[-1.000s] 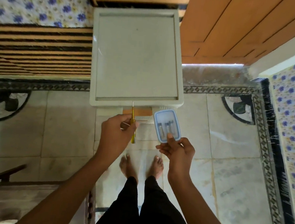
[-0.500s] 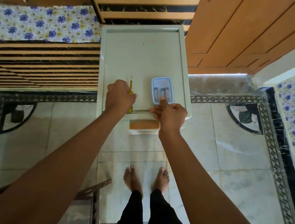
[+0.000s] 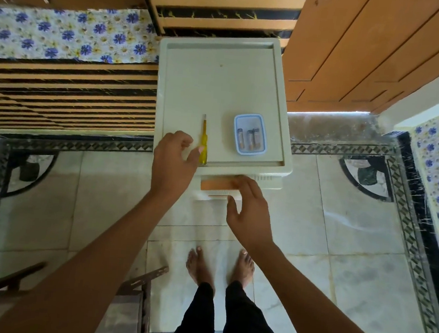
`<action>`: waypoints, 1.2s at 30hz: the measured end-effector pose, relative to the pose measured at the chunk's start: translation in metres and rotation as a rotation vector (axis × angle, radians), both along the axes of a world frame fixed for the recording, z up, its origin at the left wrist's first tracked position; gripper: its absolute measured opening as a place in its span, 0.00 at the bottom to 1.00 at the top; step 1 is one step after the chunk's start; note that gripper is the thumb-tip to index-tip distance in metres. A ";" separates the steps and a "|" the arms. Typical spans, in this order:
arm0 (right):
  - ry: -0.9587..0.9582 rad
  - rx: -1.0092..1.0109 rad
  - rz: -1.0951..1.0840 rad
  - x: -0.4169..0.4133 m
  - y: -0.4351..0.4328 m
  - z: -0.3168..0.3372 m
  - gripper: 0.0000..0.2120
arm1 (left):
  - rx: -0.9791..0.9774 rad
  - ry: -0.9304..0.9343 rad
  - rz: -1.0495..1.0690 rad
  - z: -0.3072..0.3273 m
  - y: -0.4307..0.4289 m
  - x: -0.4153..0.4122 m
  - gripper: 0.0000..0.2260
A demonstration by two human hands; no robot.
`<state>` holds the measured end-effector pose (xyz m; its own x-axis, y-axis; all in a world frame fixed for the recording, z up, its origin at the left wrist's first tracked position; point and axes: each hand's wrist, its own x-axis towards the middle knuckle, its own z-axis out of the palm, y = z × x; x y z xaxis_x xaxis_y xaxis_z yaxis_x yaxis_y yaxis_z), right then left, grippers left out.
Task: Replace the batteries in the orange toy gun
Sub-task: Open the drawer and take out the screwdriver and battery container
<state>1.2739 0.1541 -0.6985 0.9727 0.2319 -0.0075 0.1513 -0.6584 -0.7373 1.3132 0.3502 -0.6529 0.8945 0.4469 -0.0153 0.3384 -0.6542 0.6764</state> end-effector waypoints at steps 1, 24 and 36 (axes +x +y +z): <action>-0.027 -0.088 0.062 -0.002 -0.001 -0.002 0.21 | 0.045 0.002 -0.038 -0.003 0.004 -0.011 0.12; 0.564 -0.650 0.558 -0.061 -0.023 -0.025 0.17 | 0.125 -0.060 -0.399 -0.041 0.057 -0.063 0.23; 0.730 -0.089 -0.376 0.045 0.018 -0.087 0.17 | 0.376 -0.175 -0.357 -0.065 0.053 -0.062 0.22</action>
